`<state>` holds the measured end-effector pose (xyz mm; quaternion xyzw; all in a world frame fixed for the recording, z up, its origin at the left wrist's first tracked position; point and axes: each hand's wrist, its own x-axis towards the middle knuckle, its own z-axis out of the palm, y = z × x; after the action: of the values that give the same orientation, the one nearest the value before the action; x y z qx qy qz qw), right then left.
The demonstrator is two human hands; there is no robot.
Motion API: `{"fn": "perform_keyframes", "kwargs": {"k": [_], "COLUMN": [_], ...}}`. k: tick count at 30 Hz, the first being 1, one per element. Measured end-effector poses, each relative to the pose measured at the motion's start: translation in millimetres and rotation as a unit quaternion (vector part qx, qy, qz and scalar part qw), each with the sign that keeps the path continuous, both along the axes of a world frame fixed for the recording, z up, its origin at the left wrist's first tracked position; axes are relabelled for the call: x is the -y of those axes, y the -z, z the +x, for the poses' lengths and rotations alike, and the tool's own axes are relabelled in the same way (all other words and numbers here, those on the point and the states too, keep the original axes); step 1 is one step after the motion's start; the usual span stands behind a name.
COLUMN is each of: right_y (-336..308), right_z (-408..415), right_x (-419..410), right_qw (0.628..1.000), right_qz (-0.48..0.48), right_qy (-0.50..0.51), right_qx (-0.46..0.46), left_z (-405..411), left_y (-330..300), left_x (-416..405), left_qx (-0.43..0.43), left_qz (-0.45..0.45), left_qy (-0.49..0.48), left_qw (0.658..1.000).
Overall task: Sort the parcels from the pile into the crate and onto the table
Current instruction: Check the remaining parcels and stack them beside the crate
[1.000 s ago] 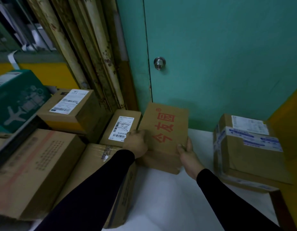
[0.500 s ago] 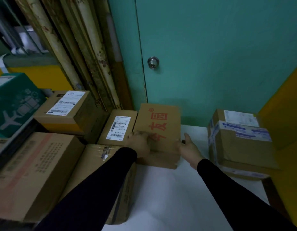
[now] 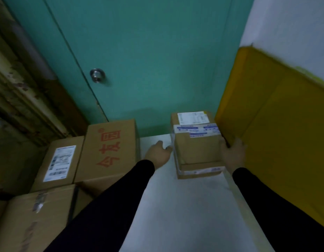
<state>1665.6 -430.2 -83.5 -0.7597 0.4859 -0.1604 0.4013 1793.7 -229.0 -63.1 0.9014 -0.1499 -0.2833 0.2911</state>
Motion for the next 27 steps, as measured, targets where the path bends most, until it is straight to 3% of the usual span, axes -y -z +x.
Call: {"fn": "perform_keyframes", "kwargs": {"k": [5, 10, 20, 25, 27], "right_y": [26, 35, -10, -10, -46], "right_z": [-21, -29, -51, -74, -91], "right_x": [31, 31, -9, -32, -69], "right_qw": [0.991, 0.961, 0.959, 0.968, 0.963], "right_qz": [0.132, 0.273, 0.241, 0.179, 0.190], "right_qy": [-0.022, -0.032, -0.060, -0.094, -0.100], "right_qx": [-0.024, 0.013, 0.138, 0.151, 0.163], "left_z": [-26, -39, -46, -62, -76], "left_y": [30, 44, 1, -32, -39], "left_x": [47, 63, 37, -11, -39], "left_qx": [-0.143, -0.202, -0.218, -0.216, -0.224], "left_qz": [-0.060, -0.112, -0.213, -0.281, -0.309], "left_qy": [-0.075, -0.129, -0.161, -0.100, -0.083], "left_qw": [0.985, 0.964, 0.939, 0.930, 0.921]}}
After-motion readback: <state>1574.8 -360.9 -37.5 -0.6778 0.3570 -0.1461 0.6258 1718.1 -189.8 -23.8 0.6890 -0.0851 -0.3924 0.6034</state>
